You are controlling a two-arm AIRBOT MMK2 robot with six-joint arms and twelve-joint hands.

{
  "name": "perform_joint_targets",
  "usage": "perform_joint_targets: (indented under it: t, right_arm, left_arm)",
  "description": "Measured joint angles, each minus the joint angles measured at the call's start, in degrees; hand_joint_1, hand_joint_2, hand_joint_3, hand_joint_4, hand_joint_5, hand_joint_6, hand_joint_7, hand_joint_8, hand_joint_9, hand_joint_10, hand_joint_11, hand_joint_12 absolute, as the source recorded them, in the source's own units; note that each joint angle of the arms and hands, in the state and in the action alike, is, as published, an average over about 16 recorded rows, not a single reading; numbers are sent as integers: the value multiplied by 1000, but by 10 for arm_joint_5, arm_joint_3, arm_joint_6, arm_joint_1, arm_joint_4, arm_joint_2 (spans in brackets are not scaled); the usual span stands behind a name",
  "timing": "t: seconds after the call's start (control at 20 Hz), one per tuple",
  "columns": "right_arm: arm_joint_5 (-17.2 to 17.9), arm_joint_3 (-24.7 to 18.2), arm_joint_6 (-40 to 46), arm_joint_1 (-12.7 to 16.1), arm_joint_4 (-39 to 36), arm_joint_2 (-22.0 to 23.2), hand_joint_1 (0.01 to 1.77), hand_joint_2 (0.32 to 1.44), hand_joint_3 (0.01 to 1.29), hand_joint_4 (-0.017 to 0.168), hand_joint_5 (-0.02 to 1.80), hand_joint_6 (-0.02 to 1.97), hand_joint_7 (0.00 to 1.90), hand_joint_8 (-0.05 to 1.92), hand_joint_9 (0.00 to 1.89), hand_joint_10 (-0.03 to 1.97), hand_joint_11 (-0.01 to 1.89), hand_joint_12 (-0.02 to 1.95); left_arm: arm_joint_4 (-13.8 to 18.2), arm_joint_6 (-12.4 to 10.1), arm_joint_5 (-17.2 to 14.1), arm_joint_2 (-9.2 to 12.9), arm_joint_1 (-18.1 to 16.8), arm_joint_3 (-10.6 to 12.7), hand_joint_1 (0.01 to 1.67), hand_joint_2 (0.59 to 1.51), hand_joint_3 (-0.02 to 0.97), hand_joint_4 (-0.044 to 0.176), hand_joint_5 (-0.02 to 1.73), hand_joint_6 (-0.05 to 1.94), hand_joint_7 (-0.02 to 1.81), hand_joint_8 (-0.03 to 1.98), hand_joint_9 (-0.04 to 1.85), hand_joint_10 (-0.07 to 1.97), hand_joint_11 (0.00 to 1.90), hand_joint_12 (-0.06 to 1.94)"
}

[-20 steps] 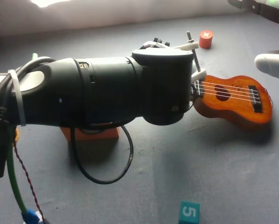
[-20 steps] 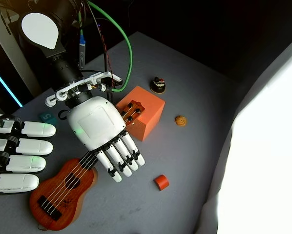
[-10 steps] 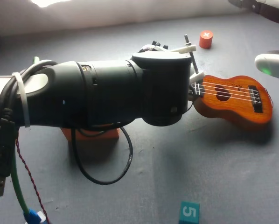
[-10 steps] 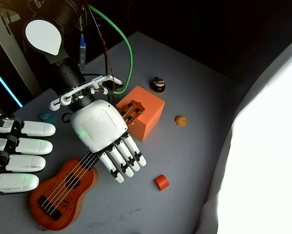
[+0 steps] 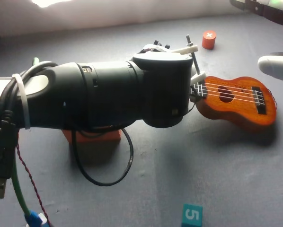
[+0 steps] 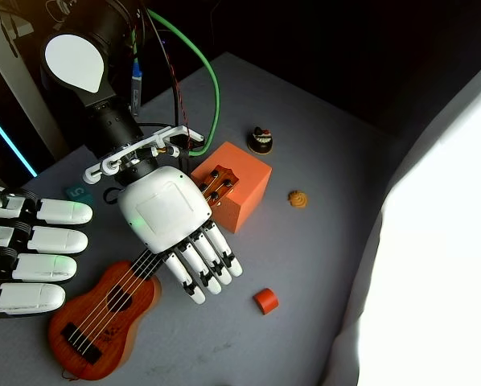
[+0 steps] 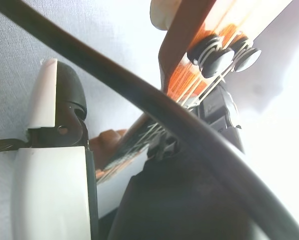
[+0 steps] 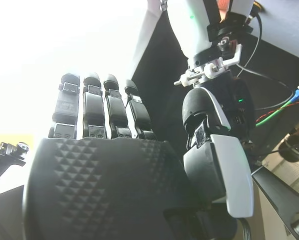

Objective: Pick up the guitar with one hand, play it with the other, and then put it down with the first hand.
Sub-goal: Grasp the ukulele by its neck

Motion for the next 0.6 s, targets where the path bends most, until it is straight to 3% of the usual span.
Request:
perform_joint_targets:
  t: [0.2,0.45,0.6]
  right_arm:
    - [0,0,-1,0,0,0,170,1372,18,3,45,35,28,13,28,-1,22,13]
    - [-1,-1,-2,0,0,0,180,1372,18,3,49,36,23,13,26,-1,22,14]
    - [-2,0,-3,0,0,0,187,1372,18,4,52,40,21,13,28,-1,22,18]
  left_arm:
    - [2,0,-1,0,2,0,1276,1037,12,7,355,773,322,899,333,932,205,1174]
    - [4,0,-1,0,4,0,1266,1058,12,-1,705,1374,714,1510,740,1532,601,1757]
    - [4,-1,-1,0,4,0,1267,1072,12,-3,886,1712,926,1829,968,1832,883,1895]
